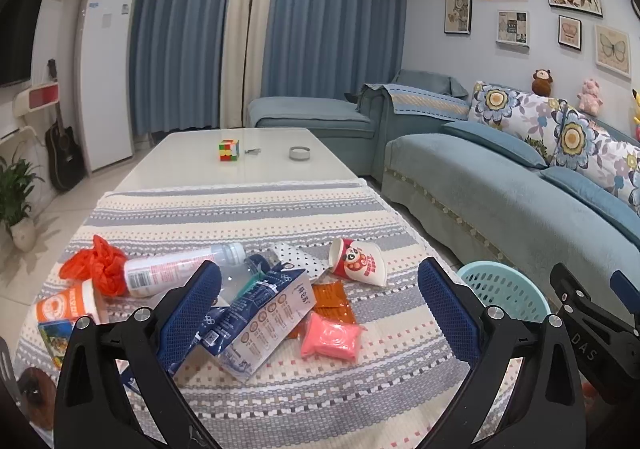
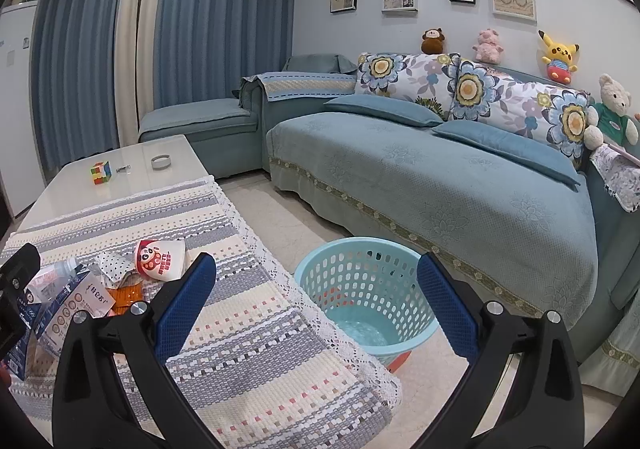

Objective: Collect trash

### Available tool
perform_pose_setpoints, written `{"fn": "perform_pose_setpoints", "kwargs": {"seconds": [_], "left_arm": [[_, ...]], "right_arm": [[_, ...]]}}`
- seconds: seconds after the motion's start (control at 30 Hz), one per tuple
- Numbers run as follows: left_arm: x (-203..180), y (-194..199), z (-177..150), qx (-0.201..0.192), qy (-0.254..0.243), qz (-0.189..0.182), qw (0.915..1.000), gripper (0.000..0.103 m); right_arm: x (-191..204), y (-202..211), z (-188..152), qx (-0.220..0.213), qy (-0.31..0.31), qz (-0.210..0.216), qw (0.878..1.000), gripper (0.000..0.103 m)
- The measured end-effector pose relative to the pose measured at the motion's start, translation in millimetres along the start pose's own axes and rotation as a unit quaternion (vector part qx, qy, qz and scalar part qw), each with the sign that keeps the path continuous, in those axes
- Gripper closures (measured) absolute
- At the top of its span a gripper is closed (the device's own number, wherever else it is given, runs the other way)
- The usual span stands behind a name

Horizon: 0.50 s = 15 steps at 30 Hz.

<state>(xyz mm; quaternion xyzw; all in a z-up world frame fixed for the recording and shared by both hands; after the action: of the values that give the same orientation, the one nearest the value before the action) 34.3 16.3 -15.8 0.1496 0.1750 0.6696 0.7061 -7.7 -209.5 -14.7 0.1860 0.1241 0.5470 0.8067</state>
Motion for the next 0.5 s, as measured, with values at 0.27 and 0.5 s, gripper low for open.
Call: {"fn": "perform_pose_setpoints", "kwargs": {"seconds": [0.27,0.5], "left_arm": [[-0.9,0.3,1.4,-0.002,-0.004,-0.002,1.0,0.007],[-1.7,0.5,1.2,-0.001,-0.004,-0.002,1.0,0.007]], "right_arm": [[-1.7,-0.2,1.0,0.003,-0.001,0.003,1.0,0.008],[-1.6,-0.2,1.0,0.003,-0.001,0.003,1.0,0.008]]}}
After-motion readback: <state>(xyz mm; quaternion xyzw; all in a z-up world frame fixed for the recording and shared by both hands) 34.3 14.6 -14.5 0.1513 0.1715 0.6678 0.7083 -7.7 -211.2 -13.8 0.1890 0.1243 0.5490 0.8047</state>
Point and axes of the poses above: each gripper's, at about its wrist camera, not at the fingertips, and y roughly against the way its jaws point, x to its left, z to its top, the point moved 4 cm from there along -y, roughly the way its jaws point, and after that the axes turned 2 degrees about -y, right-handed, at the moved point
